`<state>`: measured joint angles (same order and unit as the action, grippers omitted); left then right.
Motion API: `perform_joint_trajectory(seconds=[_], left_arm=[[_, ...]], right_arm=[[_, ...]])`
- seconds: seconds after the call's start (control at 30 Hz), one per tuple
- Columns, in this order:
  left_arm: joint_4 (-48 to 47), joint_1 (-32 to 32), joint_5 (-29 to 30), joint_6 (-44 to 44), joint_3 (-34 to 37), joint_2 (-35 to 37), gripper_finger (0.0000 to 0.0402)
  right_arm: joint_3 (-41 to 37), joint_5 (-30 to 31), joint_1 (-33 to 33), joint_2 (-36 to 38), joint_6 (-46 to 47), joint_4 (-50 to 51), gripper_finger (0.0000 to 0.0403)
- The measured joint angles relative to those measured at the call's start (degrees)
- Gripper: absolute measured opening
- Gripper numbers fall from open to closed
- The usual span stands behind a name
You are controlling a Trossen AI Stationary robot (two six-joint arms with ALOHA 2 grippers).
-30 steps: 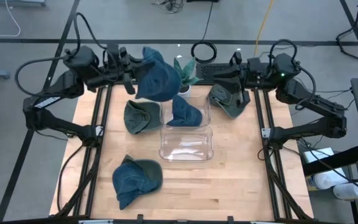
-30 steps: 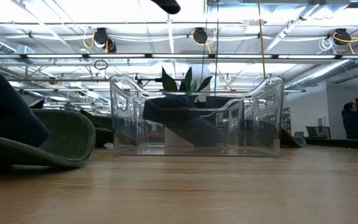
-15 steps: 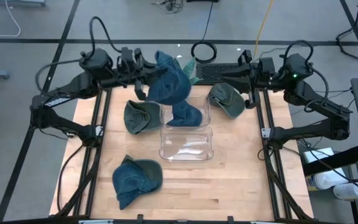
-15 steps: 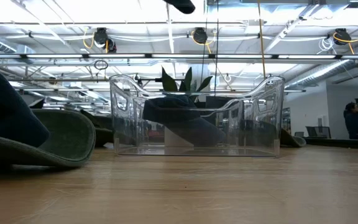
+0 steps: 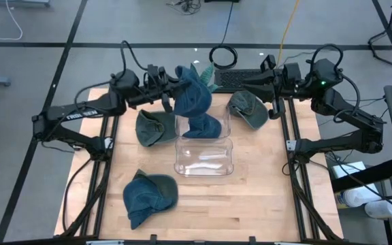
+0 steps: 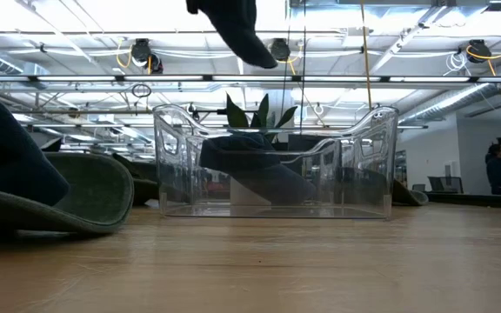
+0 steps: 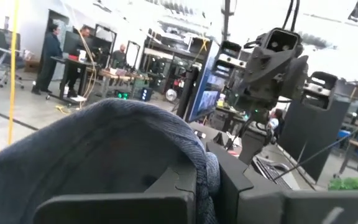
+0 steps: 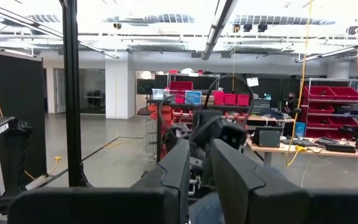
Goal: Pick & Place hat
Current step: Put the top blue cap into the top transparent bin
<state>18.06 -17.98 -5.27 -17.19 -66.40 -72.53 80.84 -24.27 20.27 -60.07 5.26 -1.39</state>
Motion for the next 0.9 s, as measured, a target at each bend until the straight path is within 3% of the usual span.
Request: perform_joint_trajectory(seconds=[0.43,0.9], left_arm=[[14.8,0.0,0.9,-7.5,14.7,-1.8,0.0018],[19.6,0.5,0.3,-12.1,15.4,-10.5,0.0018]], right_arm=[[0.0,0.0,0.0,0.0,-0.1,0.0,0.0059],[0.0,0.0,0.0,0.0,-0.2,0.1,0.0059]])
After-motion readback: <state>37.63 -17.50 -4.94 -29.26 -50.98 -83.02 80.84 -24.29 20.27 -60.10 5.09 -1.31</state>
